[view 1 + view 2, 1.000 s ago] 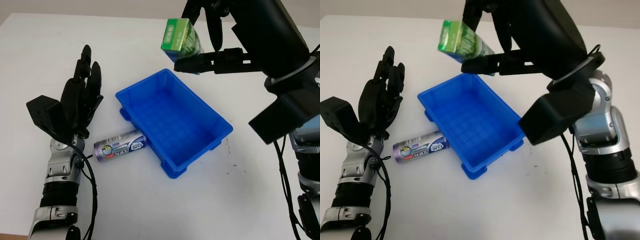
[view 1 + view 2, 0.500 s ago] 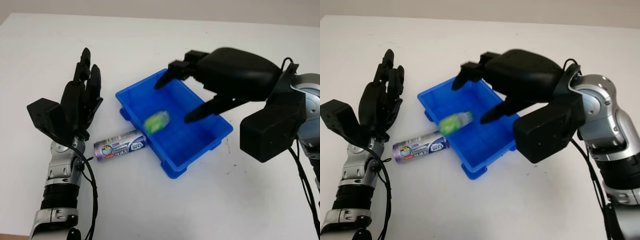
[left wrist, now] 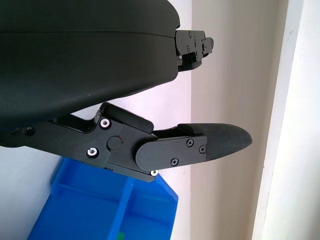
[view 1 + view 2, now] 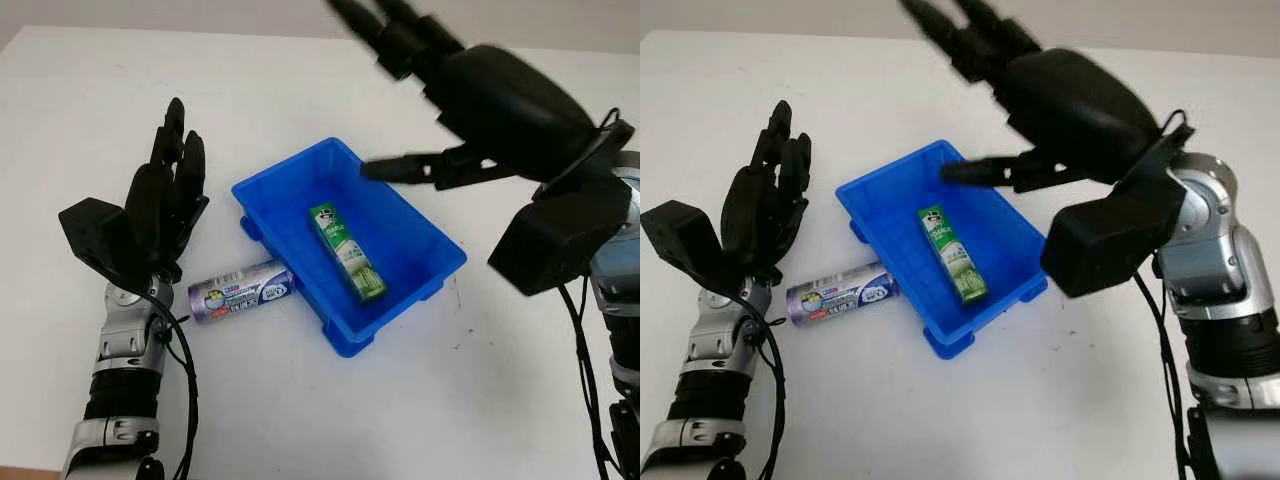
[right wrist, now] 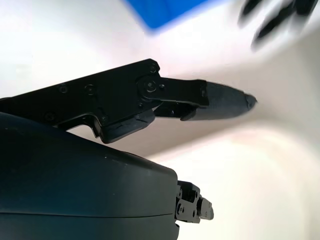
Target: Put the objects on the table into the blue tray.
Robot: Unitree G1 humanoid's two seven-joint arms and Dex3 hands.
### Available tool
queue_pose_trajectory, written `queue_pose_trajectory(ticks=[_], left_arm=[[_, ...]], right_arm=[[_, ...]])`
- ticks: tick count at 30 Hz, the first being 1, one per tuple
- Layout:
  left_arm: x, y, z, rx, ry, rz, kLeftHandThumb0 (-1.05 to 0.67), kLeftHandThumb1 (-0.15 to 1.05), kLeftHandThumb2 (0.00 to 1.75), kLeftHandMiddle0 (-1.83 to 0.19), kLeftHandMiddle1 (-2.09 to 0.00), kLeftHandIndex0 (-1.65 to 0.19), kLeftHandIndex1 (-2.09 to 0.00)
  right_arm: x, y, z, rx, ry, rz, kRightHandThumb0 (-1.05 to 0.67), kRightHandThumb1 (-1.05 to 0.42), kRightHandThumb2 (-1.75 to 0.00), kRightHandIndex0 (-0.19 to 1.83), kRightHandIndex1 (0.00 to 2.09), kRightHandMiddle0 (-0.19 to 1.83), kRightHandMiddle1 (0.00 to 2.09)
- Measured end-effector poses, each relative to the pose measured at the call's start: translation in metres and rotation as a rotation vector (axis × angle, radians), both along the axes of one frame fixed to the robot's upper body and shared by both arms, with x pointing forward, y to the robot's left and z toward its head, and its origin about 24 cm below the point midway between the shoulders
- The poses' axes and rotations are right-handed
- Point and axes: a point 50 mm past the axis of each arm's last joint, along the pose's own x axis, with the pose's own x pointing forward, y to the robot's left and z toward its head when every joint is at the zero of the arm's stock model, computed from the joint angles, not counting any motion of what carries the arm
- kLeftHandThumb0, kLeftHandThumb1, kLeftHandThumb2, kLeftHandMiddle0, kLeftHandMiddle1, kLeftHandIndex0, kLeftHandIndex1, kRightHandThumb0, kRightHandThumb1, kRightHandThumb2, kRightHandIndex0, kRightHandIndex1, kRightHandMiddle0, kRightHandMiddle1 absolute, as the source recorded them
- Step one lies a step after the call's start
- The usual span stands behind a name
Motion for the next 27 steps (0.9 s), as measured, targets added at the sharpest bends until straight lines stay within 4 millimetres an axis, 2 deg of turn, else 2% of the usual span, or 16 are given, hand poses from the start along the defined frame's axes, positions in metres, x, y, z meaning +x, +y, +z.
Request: queue_pose_trajectory(ticks=[3,5,8,12,18,21,24,26,27], left_arm=[[-0.001,0.0,-0.001,0.002,0.003,-0.002,-0.79,1.05,0.53,0.1,-0.05,0.09,-0.05],[-0.001,0.001,-0.001,0.003,0.003,-0.003,-0.79,1.05,0.53,0.1,-0.05,0.09,-0.05],[-0.001,0.001,-0.001,0.005,0.001,-0.002,-0.79,1.05,0.54,0.08,-0.06,0.07,-0.06],[-0.002,0.007,0.002,0.032,-0.007,-0.001,-0.78,1.05,0.53,0.09,-0.05,0.08,-0.05],[-0.005,0.016,0.008,0.081,-0.024,-0.005,-0.77,1.05,0.54,0.1,-0.05,0.09,-0.05],[-0.01,0.025,0.014,0.182,-0.046,-0.008,-0.79,1.05,0.53,0.07,-0.06,0.06,-0.06],[-0.02,0.035,0.027,0.34,-0.078,-0.02,-0.9,1.05,0.36,-0.03,-0.08,-0.02,-0.09],[-0.03,0.038,0.039,0.469,-0.086,-0.016,-0.94,1.05,0.31,-0.06,-0.08,-0.04,-0.09],[-0.034,0.038,0.045,0.508,-0.079,-0.014,-0.93,1.04,0.21,-0.07,-0.07,-0.06,-0.08]], right_arm=[[0.01,-0.031,-0.005,0.187,0.055,-0.107,-0.75,-1.05,-0.73,-0.19,0.0,-0.19,0.0],[0.015,-0.044,-0.012,0.281,0.11,-0.145,-0.77,-1.05,-0.72,-0.19,0.0,-0.19,0.0],[0.018,-0.062,-0.026,0.439,0.201,-0.185,-0.79,-1.05,-0.69,-0.19,0.0,-0.19,0.0],[0.016,-0.076,-0.05,0.537,0.269,-0.257,-0.79,-1.05,-0.66,-0.19,0.0,-0.19,0.0],[0.013,-0.08,-0.075,0.593,0.305,-0.327,-0.76,-1.05,-0.72,-0.19,0.0,-0.19,0.0],[0.01,-0.076,-0.091,0.65,0.348,-0.336,-0.73,-1.05,-0.72,-0.19,0.0,-0.19,0.0],[0.006,-0.066,-0.106,0.68,0.39,-0.327,-0.71,-1.05,-0.76,-0.19,0.0,-0.19,0.0],[0.004,-0.06,-0.111,0.679,0.401,-0.32,-0.71,-1.05,-0.77,-0.19,0.0,-0.19,0.0],[0.004,-0.058,-0.112,0.681,0.408,-0.315,-0.73,-1.05,-0.77,-0.19,0.0,-0.19,0.0]])
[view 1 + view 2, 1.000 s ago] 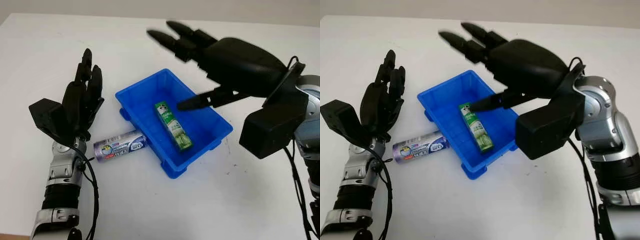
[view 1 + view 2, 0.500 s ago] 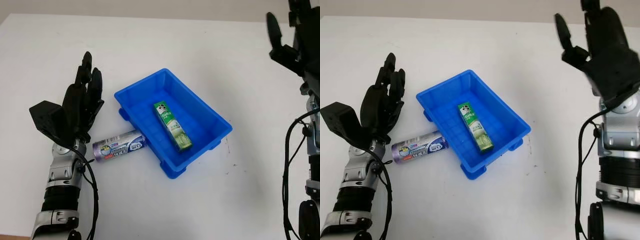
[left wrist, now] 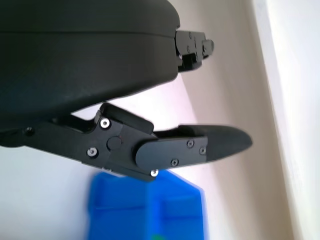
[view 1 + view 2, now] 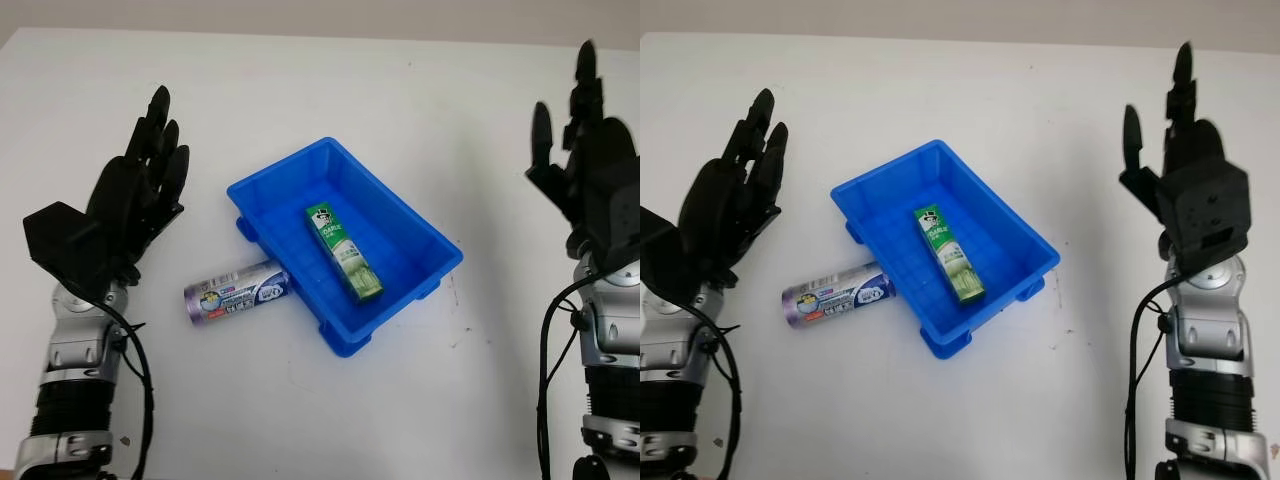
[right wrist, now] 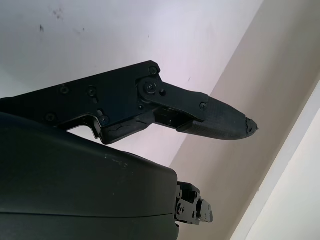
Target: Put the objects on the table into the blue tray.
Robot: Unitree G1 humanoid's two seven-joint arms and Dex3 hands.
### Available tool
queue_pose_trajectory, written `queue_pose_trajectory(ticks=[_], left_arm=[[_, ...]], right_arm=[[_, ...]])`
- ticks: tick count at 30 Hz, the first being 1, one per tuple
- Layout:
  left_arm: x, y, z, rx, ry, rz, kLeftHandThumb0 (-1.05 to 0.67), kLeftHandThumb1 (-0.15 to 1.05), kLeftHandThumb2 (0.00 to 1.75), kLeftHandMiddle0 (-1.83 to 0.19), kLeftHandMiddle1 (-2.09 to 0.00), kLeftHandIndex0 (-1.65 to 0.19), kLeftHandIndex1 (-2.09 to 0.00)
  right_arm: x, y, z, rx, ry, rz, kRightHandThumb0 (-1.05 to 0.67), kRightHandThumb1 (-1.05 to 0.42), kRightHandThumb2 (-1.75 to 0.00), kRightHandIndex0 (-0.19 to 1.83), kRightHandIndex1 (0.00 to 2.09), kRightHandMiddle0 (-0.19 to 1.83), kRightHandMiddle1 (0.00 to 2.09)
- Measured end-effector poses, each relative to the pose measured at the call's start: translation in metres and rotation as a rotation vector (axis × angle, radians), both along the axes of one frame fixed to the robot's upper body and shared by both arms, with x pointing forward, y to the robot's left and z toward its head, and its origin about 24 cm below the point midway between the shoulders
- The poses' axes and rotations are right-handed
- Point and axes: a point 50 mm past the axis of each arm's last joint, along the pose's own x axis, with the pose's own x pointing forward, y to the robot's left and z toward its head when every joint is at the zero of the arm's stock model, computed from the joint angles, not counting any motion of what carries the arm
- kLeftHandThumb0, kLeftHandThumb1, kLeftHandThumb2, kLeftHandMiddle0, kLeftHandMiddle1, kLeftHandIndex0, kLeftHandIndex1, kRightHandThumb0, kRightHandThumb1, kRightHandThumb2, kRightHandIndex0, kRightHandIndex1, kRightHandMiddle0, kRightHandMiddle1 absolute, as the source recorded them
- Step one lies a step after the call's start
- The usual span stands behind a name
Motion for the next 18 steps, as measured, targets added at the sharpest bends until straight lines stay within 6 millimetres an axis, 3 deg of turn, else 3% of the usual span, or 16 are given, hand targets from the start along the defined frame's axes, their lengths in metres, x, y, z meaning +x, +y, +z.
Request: queue_pose_trajectory(ticks=[3,8,14,18], left_arm=[[-0.02,-0.002,0.017,0.125,0.02,0.0,-0.93,1.02,0.09,-0.06,-0.05,-0.04,-0.06],[-0.055,-0.005,0.042,0.383,0.037,-0.017,-0.89,0.95,0.05,-0.04,-0.05,-0.02,-0.05],[-0.08,-0.008,0.051,0.681,0.075,-0.01,-0.98,0.97,0.06,-0.11,-0.07,-0.08,-0.07],[-0.092,-0.011,0.051,0.763,0.129,0.006,-0.98,0.99,0.06,-0.11,-0.06,-0.08,-0.07]], right_arm=[[0.001,0.005,-0.002,-0.007,0.011,0.018,-0.74,-1.05,-0.79,-0.19,0.0,-0.19,0.0],[0.003,0.01,-0.003,-0.038,0.025,0.022,-0.73,-1.05,-0.78,-0.19,0.0,-0.19,0.0],[0.005,0.01,-0.002,-0.045,0.041,0.014,-0.75,-1.05,-0.76,-0.19,0.0,-0.19,0.0],[0.005,0.01,-0.001,-0.045,0.043,0.016,-0.74,-1.05,-0.75,-0.19,0.0,-0.19,0.0]])
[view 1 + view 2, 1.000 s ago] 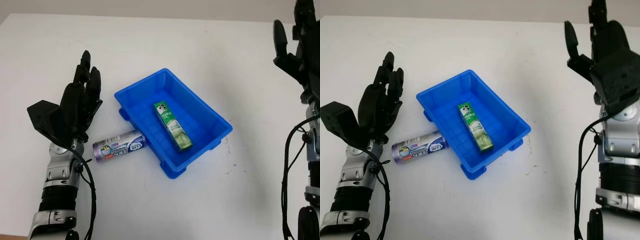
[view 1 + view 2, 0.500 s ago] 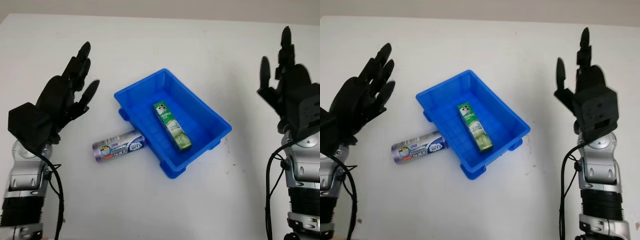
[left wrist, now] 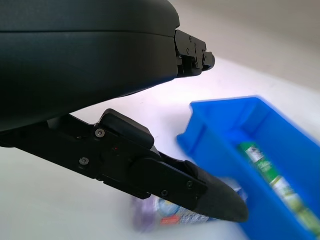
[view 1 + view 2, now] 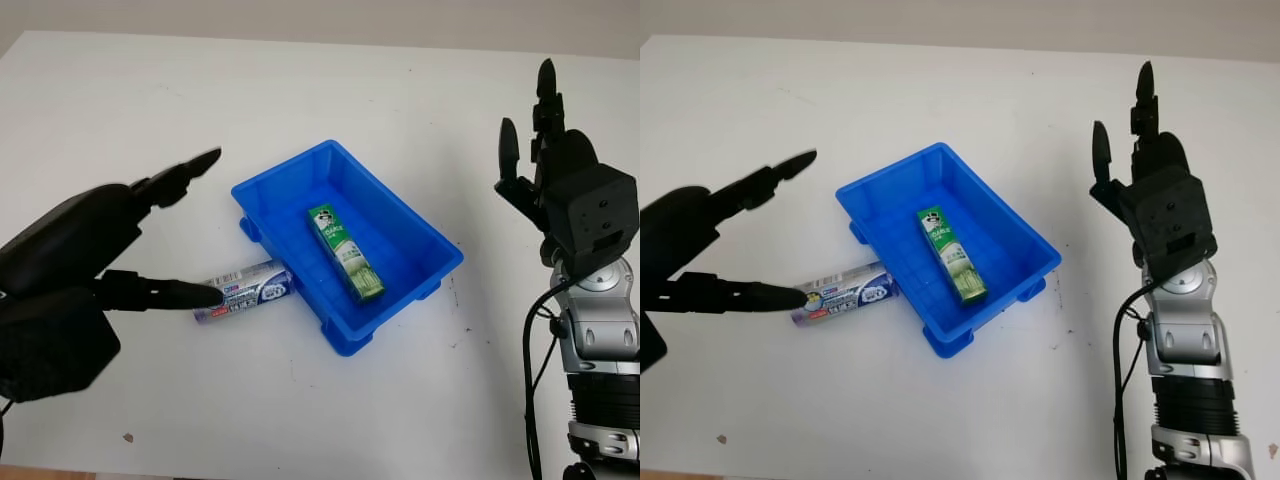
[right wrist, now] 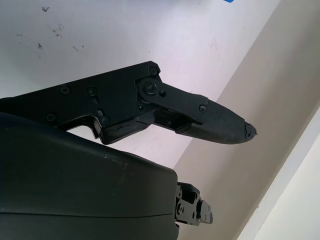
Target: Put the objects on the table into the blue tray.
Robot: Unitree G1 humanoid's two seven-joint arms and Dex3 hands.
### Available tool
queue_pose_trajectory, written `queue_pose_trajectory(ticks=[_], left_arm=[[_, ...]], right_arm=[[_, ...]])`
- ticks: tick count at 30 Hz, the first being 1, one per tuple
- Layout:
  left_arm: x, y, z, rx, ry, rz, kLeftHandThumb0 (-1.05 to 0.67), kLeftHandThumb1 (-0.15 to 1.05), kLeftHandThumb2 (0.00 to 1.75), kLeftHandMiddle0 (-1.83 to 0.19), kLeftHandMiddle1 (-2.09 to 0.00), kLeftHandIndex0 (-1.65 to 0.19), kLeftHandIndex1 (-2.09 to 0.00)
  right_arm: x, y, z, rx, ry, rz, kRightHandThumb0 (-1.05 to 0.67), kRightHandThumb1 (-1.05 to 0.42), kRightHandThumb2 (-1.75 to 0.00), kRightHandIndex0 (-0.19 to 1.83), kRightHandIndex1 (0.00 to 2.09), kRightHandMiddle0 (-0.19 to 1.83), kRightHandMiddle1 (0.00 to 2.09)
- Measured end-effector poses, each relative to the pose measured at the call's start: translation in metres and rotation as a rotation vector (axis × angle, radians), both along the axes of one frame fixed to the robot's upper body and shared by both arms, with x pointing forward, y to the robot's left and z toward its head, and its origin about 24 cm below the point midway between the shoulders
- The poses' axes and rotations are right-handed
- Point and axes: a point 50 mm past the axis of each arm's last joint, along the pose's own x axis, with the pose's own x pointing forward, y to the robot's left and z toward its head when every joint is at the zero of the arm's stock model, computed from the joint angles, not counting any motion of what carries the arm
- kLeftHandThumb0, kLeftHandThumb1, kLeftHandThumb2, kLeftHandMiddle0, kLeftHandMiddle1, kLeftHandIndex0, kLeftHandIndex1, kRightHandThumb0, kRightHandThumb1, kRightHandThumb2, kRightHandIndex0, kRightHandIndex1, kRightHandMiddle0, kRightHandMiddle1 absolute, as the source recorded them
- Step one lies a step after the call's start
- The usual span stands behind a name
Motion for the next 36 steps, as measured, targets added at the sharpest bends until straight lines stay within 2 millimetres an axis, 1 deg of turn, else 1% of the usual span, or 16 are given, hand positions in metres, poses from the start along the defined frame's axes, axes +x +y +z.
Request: queue_pose_trajectory(ticks=[3,7,12,15,20,25,32,34,36], left_arm=[[-0.01,-0.003,0.001,0.039,0.005,-0.011,-1.01,1.03,0.07,-0.1,-0.05,-0.07,-0.07],[-0.015,-0.006,-0.001,0.056,0.015,-0.013,-1.02,1.05,0.08,-0.08,-0.05,-0.06,-0.06],[-0.015,-0.009,-0.014,0.07,-0.01,0.033,-1.02,1.05,0.13,-0.1,-0.06,-0.08,-0.07],[-0.014,-0.014,-0.023,0.085,-0.034,0.054,-1.0,1.05,0.13,-0.09,-0.05,-0.07,-0.06],[-0.007,-0.021,-0.034,0.121,-0.015,0.086,-0.95,1.05,0.11,-0.06,-0.04,-0.04,-0.04],[-0.001,-0.029,-0.038,0.156,-0.012,0.121,-0.93,1.05,0.1,-0.07,-0.06,-0.06,-0.05],[0.01,-0.038,-0.047,0.251,-0.029,0.135,-0.96,1.05,0.17,-0.11,-0.07,-0.08,-0.06],[0.013,-0.04,-0.05,0.25,-0.012,0.142,-0.9,1.03,0.1,-0.13,-0.06,-0.1,-0.07],[0.015,-0.043,-0.051,0.243,0.005,0.15,-0.86,1.02,0.07,-0.21,-0.09,-0.19,-0.11]], right_arm=[[0.001,0.0,0.001,0.0,-0.001,0.004,-0.76,-1.05,-0.75,-0.19,0.0,-0.19,0.0],[0.002,0.001,0.003,0.002,0.0,0.014,-0.76,-1.05,-0.75,-0.19,0.0,-0.19,0.0],[0.003,0.003,0.006,0.004,-0.01,0.025,-0.75,-1.05,-0.75,-0.19,0.0,-0.19,0.0],[0.003,0.003,0.007,0.007,-0.018,0.036,-0.73,-1.05,-0.75,-0.19,0.0,-0.19,0.0],[0.002,0.003,0.007,0.011,-0.02,0.042,-0.72,-1.05,-0.76,-0.19,0.0,-0.19,0.0],[-0.001,0.005,0.011,0.021,-0.041,0.062,-0.69,-1.05,-0.77,-0.19,0.0,-0.19,0.0],[-0.004,0.005,0.015,0.026,-0.059,0.074,-0.68,-1.05,-0.78,-0.19,0.0,-0.19,0.0],[-0.005,0.005,0.015,0.026,-0.058,0.073,-0.68,-1.05,-0.78,-0.19,0.0,-0.19,0.0],[-0.007,0.005,0.014,0.027,-0.056,0.073,-0.66,-1.05,-0.78,-0.19,0.0,-0.19,0.0]])
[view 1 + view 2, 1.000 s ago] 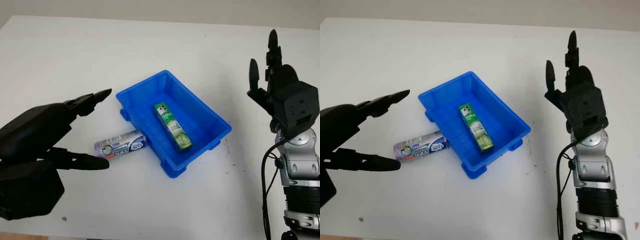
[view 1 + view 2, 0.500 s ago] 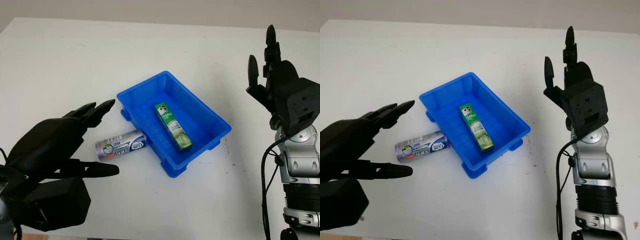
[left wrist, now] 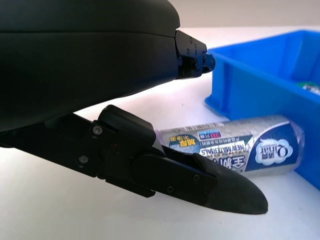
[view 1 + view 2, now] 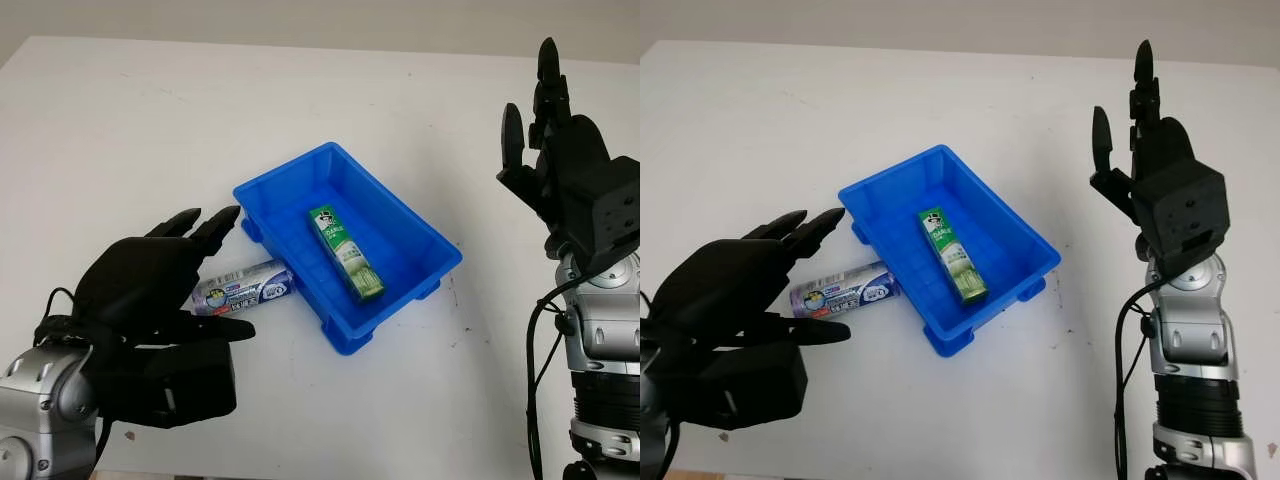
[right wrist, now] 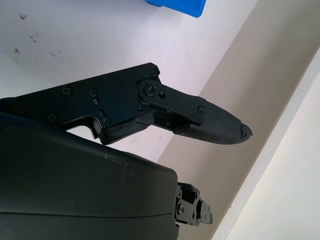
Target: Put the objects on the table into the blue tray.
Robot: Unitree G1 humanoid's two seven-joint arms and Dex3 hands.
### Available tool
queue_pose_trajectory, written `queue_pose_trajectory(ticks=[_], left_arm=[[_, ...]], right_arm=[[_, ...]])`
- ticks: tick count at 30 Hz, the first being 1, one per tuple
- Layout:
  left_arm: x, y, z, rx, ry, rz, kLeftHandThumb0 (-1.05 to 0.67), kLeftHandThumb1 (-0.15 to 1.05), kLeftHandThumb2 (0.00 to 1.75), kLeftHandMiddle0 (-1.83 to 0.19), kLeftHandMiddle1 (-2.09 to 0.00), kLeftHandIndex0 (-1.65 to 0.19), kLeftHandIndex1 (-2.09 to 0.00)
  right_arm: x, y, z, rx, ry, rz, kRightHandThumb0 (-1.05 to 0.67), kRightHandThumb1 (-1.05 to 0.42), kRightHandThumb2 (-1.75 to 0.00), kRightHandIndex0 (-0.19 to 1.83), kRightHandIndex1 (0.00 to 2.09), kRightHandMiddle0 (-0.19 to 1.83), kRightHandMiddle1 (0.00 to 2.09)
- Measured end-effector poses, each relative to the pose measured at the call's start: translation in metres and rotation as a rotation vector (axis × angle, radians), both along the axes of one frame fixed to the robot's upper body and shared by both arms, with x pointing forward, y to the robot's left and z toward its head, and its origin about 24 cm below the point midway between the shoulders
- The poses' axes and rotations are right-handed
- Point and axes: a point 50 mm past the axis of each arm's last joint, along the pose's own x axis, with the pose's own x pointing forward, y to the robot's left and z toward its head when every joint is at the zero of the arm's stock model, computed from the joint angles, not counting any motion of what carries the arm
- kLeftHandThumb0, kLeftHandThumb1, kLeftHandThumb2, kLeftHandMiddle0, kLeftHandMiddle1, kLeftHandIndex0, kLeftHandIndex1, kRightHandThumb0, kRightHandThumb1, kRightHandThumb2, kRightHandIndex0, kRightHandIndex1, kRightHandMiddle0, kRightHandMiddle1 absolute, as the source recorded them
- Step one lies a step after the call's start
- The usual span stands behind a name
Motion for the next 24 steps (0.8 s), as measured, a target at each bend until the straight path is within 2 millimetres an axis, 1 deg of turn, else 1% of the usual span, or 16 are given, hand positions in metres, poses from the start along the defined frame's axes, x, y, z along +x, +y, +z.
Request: queue_pose_trajectory(ticks=[2,3,4,5,6,7,8,9,12,14,15,17,18,19,21,24], left_arm=[[0.001,-0.004,-0.001,0.019,0.002,0.0,-0.86,1.02,0.07,-0.27,-0.1,-0.24,-0.13],[0.002,-0.005,-0.001,0.025,-0.001,0.001,-0.85,1.02,0.06,-0.38,-0.14,-0.28,-0.15],[0.002,-0.005,-0.002,0.033,-0.009,0.002,-0.83,1.02,0.06,-0.4,-0.41,-0.33,-0.15],[0.003,-0.006,-0.003,0.047,-0.028,-0.003,-0.8,1.03,0.06,-0.75,-1.23,-0.4,-0.18],[0.004,-0.007,-0.004,0.056,-0.057,-0.01,-0.77,1.01,0.05,-1.09,-1.74,-0.5,-0.26],[0.005,-0.009,-0.003,0.06,-0.089,-0.019,-0.75,1.0,0.05,-1.24,-1.91,-0.52,-0.39],[0.005,-0.01,-0.002,0.066,-0.118,-0.03,-0.74,1.0,0.05,-1.27,-2.0,-0.48,-0.65],[0.005,-0.011,-0.002,0.073,-0.133,-0.039,-0.72,1.02,0.06,-1.18,-2.06,-0.45,-0.96],[0.004,-0.013,-0.002,0.103,-0.123,-0.053,-0.7,1.04,0.1,-0.96,-2.09,-0.51,-1.38],[0.004,-0.014,-0.003,0.119,-0.115,-0.062,-0.68,1.05,0.12,-0.96,-2.09,-0.49,-1.65],[0.004,-0.015,-0.003,0.129,-0.118,-0.068,-0.67,1.05,0.13,-0.99,-2.09,-0.45,-1.83],[0.003,-0.016,-0.003,0.141,-0.123,-0.082,-0.66,1.05,0.14,-1.01,-2.09,-0.43,-1.93],[0.003,-0.016,-0.003,0.144,-0.128,-0.087,-0.63,1.05,0.18,-1.04,-2.09,-0.46,-2.03],[0.003,-0.016,-0.003,0.147,-0.135,-0.091,-0.62,1.05,0.19,-1.06,-2.09,-0.47,-2.06],[0.002,-0.015,-0.002,0.141,-0.149,-0.093,-0.59,1.05,0.18,-1.08,-2.09,-0.47,-2.09],[0.001,-0.012,-0.001,0.119,-0.153,-0.097,-0.58,1.05,0.15,-1.07,-2.09,-0.39,-2.09]], right_arm=[[-0.002,0.0,0.0,0.005,-0.002,0.006,-0.65,-1.05,-0.79,-0.19,0.0,-0.19,0.0],[-0.003,0.0,0.0,0.008,-0.003,0.007,-0.65,-1.05,-0.79,-0.19,0.0,-0.19,0.0],[-0.004,0.0,0.0,0.008,-0.004,0.006,-0.66,-1.05,-0.79,-0.19,0.0,-0.19,0.0],[-0.004,-0.001,0.0,0.009,-0.003,0.003,-0.67,-1.05,-0.79,-0.19,0.0,-0.19,0.0],[-0.004,-0.001,0.0,0.009,-0.002,0.002,-0.67,-1.05,-0.78,-0.19,0.0,-0.19,0.0],[-0.004,-0.001,-0.001,0.009,0.0,0.001,-0.68,-1.05,-0.78,-0.19,0.0,-0.19,0.0],[-0.005,-0.002,-0.001,0.009,0.001,0.0,-0.69,-1.05,-0.78,-0.19,0.0,-0.19,0.0],[-0.005,-0.002,-0.001,0.009,0.001,0.0,-0.69,-1.05,-0.78,-0.19,0.0,-0.19,0.0],[-0.005,-0.003,-0.001,0.013,-0.006,-0.005,-0.7,-1.05,-0.77,-0.19,0.0,-0.19,0.0],[-0.006,-0.003,0.0,0.013,-0.015,-0.005,-0.7,-1.05,-0.77,-0.19,0.0,-0.19,0.0],[-0.006,-0.003,0.001,0.014,-0.02,-0.004,-0.69,-1.05,-0.77,-0.19,0.0,-0.19,0.0],[-0.006,-0.003,0.001,0.015,-0.024,-0.003,-0.69,-1.05,-0.77,-0.19,0.0,-0.19,0.0],[-0.006,-0.003,0.001,0.018,-0.025,-0.001,-0.67,-1.05,-0.77,-0.19,0.0,-0.19,0.0],[-0.006,-0.003,0.001,0.02,-0.025,0.001,-0.66,-1.05,-0.78,-0.19,0.0,-0.19,0.0],[-0.006,-0.003,0.001,0.024,-0.026,0.01,-0.65,-1.05,-0.78,-0.19,0.0,-0.19,0.0],[-0.007,-0.002,0.003,0.018,-0.048,0.021,-0.64,-1.05,-0.79,-0.19,0.0,-0.19,0.0]])
